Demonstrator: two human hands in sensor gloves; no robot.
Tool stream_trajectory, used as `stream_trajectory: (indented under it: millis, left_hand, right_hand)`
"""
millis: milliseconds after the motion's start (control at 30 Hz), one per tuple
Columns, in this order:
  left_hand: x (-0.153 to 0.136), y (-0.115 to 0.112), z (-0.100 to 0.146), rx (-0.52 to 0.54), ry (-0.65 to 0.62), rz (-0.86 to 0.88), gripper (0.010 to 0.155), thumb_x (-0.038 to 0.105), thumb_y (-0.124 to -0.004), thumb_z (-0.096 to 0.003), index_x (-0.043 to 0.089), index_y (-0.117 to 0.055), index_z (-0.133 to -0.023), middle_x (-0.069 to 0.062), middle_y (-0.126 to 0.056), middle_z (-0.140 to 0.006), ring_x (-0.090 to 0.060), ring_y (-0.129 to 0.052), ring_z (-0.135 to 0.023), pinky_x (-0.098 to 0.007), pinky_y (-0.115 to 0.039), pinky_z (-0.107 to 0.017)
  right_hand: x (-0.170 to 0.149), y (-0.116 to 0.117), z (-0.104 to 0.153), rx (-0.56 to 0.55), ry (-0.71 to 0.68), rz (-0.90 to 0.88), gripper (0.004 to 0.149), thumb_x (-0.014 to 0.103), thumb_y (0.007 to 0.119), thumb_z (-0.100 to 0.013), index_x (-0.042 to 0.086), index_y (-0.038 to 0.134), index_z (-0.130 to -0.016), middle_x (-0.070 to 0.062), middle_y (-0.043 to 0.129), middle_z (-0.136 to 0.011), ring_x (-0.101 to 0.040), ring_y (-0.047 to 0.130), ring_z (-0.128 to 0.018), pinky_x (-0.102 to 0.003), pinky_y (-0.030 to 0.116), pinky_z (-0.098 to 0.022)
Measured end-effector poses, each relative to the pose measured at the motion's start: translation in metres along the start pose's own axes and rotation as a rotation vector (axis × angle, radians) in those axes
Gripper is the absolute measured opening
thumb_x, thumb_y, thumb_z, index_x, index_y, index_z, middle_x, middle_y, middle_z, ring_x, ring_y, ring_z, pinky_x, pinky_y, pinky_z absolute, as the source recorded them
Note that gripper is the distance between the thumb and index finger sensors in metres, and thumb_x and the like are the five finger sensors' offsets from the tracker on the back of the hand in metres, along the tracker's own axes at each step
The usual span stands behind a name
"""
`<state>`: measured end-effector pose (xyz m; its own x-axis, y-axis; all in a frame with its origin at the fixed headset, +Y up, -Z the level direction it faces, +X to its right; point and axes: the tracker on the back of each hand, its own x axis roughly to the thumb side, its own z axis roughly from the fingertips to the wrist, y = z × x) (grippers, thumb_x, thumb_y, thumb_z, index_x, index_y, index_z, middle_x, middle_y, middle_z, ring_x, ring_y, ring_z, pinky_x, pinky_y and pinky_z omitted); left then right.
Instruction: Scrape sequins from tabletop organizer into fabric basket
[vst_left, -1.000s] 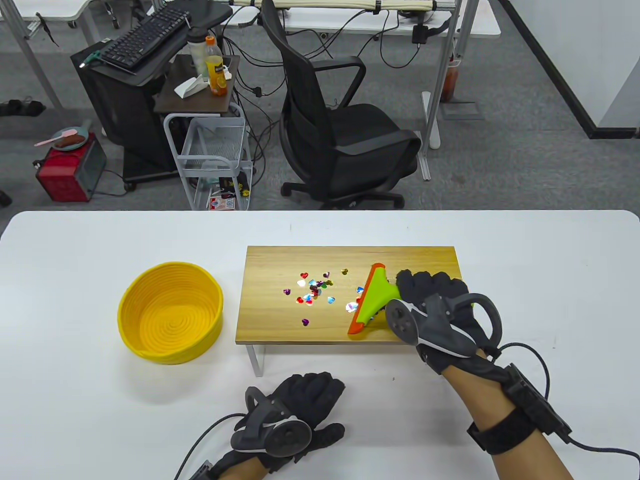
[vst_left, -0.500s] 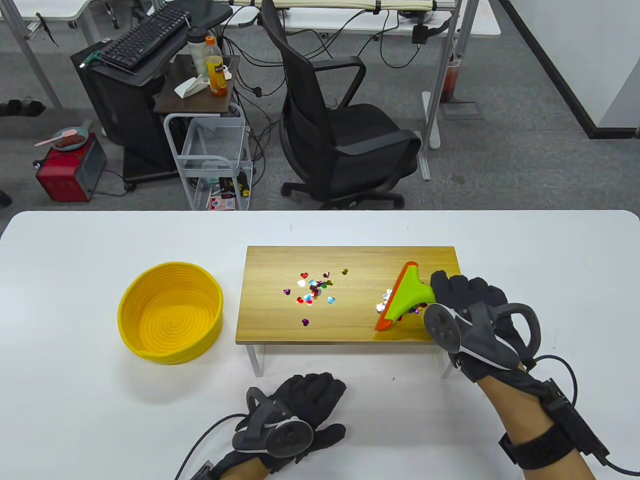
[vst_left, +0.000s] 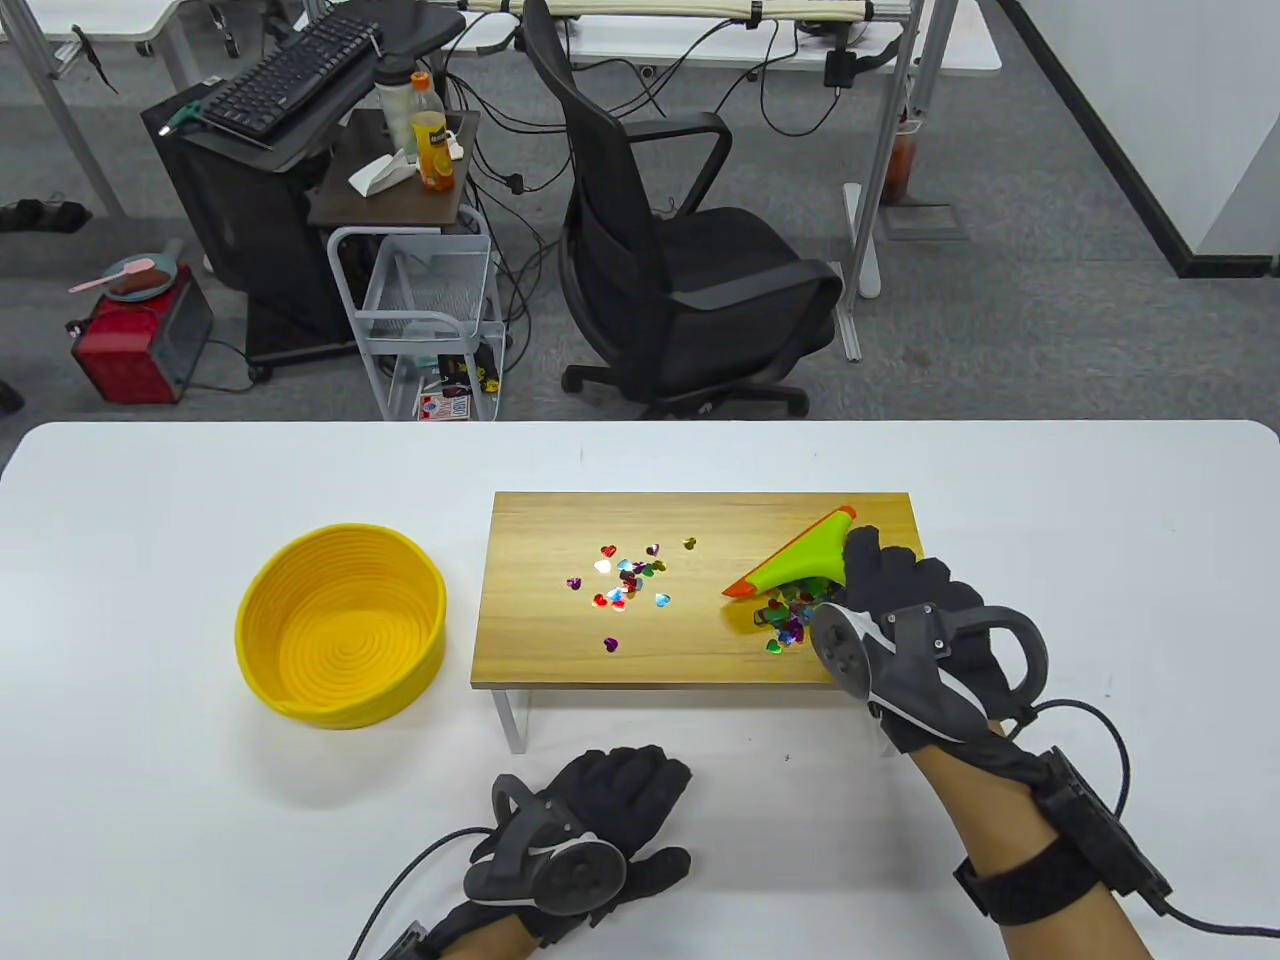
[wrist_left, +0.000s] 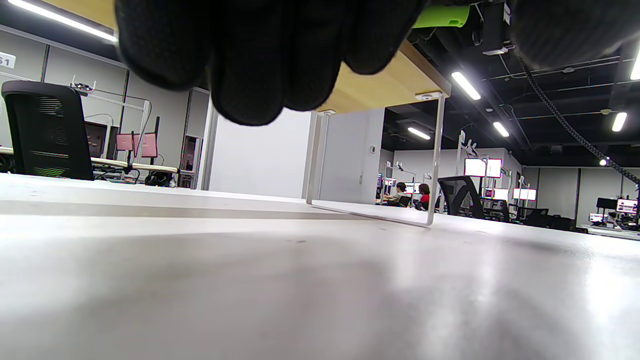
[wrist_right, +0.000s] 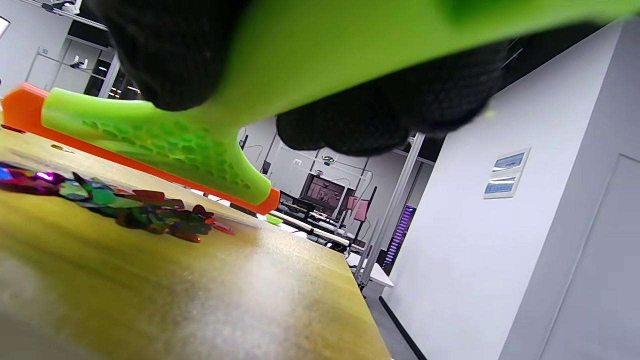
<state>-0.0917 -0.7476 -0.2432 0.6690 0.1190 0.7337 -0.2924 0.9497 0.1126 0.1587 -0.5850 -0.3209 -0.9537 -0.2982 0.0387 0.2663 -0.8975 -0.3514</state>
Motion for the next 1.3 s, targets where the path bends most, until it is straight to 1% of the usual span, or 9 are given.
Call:
stream_trajectory:
  millis: [167,333,900,1167,1200,1267,1300]
  left_hand:
    - [-0.001,0.000,0.000,-0.001,0.001,-0.001,0.079,0.072,-0.071,-0.0397,0.020,-0.064,-0.098,-0.015,-0.078,-0.100,-0.038,-0.090,-0.080,-0.058,-0.076,-0.059]
    - [-0.001,0.000,0.000,-0.001,0.002,-0.001,0.079,0.072,-0.071,-0.0399,0.020,-0.064,-0.098,-0.014,-0.078,-0.100,-0.038,-0.090,-0.080,-0.058,-0.076,-0.059]
    - [0.001,-0.001,0.000,-0.006,-0.005,-0.004,0.079,0.072,-0.071,-0.0397,0.020,-0.064,-0.098,-0.015,-0.078,-0.100,-0.038,-0.090,-0.080,-0.058,-0.076,-0.059]
    - [0.003,-0.001,0.000,-0.003,-0.009,-0.008,0.079,0.072,-0.071,-0.0397,0.020,-0.064,-0.098,-0.015,-0.078,-0.100,-0.038,-0.090,-0.080,-0.058,-0.076,-0.060]
    - [0.003,-0.001,0.000,-0.002,-0.009,-0.007,0.079,0.072,-0.071,-0.0397,0.020,-0.064,-0.098,-0.014,-0.078,-0.100,-0.038,-0.090,-0.080,-0.058,-0.076,-0.060]
    - [0.003,-0.001,0.000,-0.002,-0.010,-0.008,0.079,0.072,-0.071,-0.0396,0.020,-0.064,-0.098,-0.014,-0.078,-0.100,-0.038,-0.089,-0.080,-0.058,-0.076,-0.060]
    - [0.004,-0.001,0.000,-0.001,-0.011,-0.009,0.079,0.072,-0.071,-0.0397,0.020,-0.064,-0.098,-0.014,-0.078,-0.100,-0.038,-0.089,-0.080,-0.058,-0.076,-0.060]
  right_hand:
    - [0.005,0.004,0.002,-0.003,0.005,0.039,0.057,0.042,0.082,-0.054,0.018,0.071,-0.104,-0.013,0.092,-0.088,-0.037,0.099,-0.059,-0.042,0.087,-0.043]
    - [0.007,0.000,0.010,0.001,-0.007,0.054,0.057,0.043,0.082,-0.054,0.018,0.072,-0.104,-0.013,0.092,-0.088,-0.036,0.100,-0.058,-0.041,0.088,-0.041]
    - [0.005,-0.015,0.053,0.010,-0.039,0.066,0.057,0.043,0.083,-0.055,0.014,0.072,-0.104,-0.015,0.092,-0.087,-0.036,0.101,-0.054,-0.039,0.089,-0.038]
    - [0.000,-0.020,0.067,0.002,-0.040,0.056,0.058,0.042,0.083,-0.055,0.012,0.071,-0.104,-0.015,0.092,-0.087,-0.036,0.101,-0.055,-0.040,0.088,-0.038]
    - [-0.001,-0.021,0.067,0.000,-0.041,0.049,0.058,0.042,0.083,-0.055,0.012,0.071,-0.104,-0.016,0.091,-0.088,-0.037,0.100,-0.056,-0.040,0.088,-0.039]
    - [-0.005,-0.023,0.066,-0.001,-0.050,0.034,0.059,0.039,0.077,-0.056,0.010,0.067,-0.106,-0.017,0.088,-0.090,-0.038,0.098,-0.058,-0.041,0.086,-0.040]
    - [-0.006,-0.026,0.066,-0.026,-0.055,0.026,0.059,0.039,0.076,-0.056,0.009,0.066,-0.106,-0.018,0.088,-0.090,-0.038,0.098,-0.058,-0.042,0.086,-0.041]
